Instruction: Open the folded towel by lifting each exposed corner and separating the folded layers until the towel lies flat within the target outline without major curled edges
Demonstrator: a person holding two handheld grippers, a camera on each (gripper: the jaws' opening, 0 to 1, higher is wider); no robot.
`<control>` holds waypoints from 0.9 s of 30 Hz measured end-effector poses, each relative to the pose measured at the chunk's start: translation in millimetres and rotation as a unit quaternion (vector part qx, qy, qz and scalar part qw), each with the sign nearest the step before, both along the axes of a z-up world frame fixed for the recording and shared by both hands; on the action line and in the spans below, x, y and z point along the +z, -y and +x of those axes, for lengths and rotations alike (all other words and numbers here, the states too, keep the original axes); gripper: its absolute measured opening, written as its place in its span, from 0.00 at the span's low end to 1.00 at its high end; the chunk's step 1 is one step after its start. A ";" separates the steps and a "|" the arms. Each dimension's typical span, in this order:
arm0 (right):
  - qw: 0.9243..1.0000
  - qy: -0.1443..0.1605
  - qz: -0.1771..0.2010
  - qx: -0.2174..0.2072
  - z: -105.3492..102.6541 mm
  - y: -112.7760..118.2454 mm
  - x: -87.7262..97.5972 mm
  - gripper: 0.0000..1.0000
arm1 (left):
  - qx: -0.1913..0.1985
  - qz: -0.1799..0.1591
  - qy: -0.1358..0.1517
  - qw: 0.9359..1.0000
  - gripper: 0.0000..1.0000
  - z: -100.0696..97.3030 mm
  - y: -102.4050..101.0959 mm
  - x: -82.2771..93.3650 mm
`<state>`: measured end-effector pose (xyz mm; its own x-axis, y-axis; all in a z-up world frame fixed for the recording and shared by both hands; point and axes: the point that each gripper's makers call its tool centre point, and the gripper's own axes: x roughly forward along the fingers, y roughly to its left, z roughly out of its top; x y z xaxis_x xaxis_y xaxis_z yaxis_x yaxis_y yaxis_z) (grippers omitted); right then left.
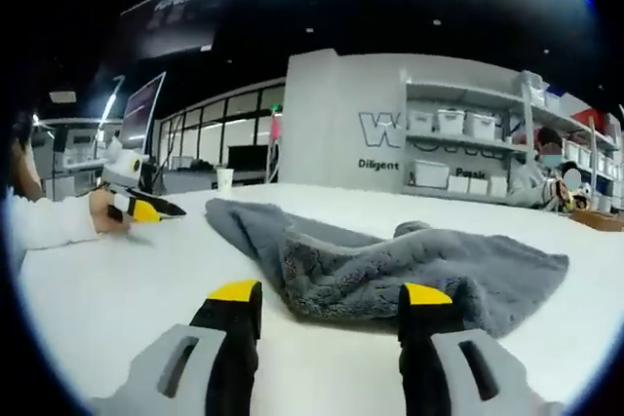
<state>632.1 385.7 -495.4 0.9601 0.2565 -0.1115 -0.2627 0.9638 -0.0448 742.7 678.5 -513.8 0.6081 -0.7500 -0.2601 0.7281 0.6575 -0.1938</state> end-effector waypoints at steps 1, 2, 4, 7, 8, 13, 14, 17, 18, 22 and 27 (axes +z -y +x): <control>1.000 0.001 0.002 -0.002 -1.0 2.2 0.6 0.62 | 0.000 0.000 0.000 1.000 1.00 0.0 -0.1 0.0; 1.000 0.002 0.003 -0.005 -1.7 4.3 0.9 0.63 | 0.000 0.000 0.000 1.000 1.00 0.0 -0.1 0.0; 1.000 0.003 0.006 -0.009 -3.0 8.6 1.3 0.66 | 0.000 -0.001 0.000 1.000 1.00 -0.1 0.0 0.0; 0.999 -0.014 0.030 -0.013 -12.8 20.0 -2.6 0.70 | -0.001 -0.001 0.000 1.000 1.00 -0.2 0.2 0.1; 0.999 -0.016 0.033 -0.012 -13.4 20.9 -3.1 0.71 | -0.001 -0.001 0.000 1.000 1.00 -0.2 0.1 0.1; 0.999 -0.018 0.036 -0.011 -20.4 24.8 -4.2 0.83 | -0.001 0.000 0.000 1.000 1.00 -0.4 0.1 -0.1; 0.999 -0.020 0.033 -0.010 -21.2 25.4 -4.7 0.85 | 0.000 0.000 0.000 1.000 1.00 -0.4 0.0 -0.1; 0.999 -0.021 0.030 -0.005 -23.5 23.7 -5.4 0.91 | 0.000 0.000 0.000 1.000 1.00 -0.5 -0.1 -0.2; 0.999 -0.021 0.030 -0.003 -23.4 23.4 -5.2 0.94 | 0.000 0.000 0.000 1.000 1.00 -0.5 -0.1 -0.2; 0.999 -0.021 0.025 0.003 -23.8 20.6 -5.3 0.99 | -0.001 0.001 0.001 1.000 1.00 -0.9 0.1 -0.3; 1.000 -0.017 0.013 0.013 -22.9 17.1 -4.1 0.99 | 0.000 0.000 0.001 1.000 1.00 -0.8 -0.1 -0.2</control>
<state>609.1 368.6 -499.6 0.9484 0.2854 -0.1380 -0.2896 0.9571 -0.0107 741.9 678.6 -514.0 0.6078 -0.7504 -0.2598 0.7288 0.6570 -0.1926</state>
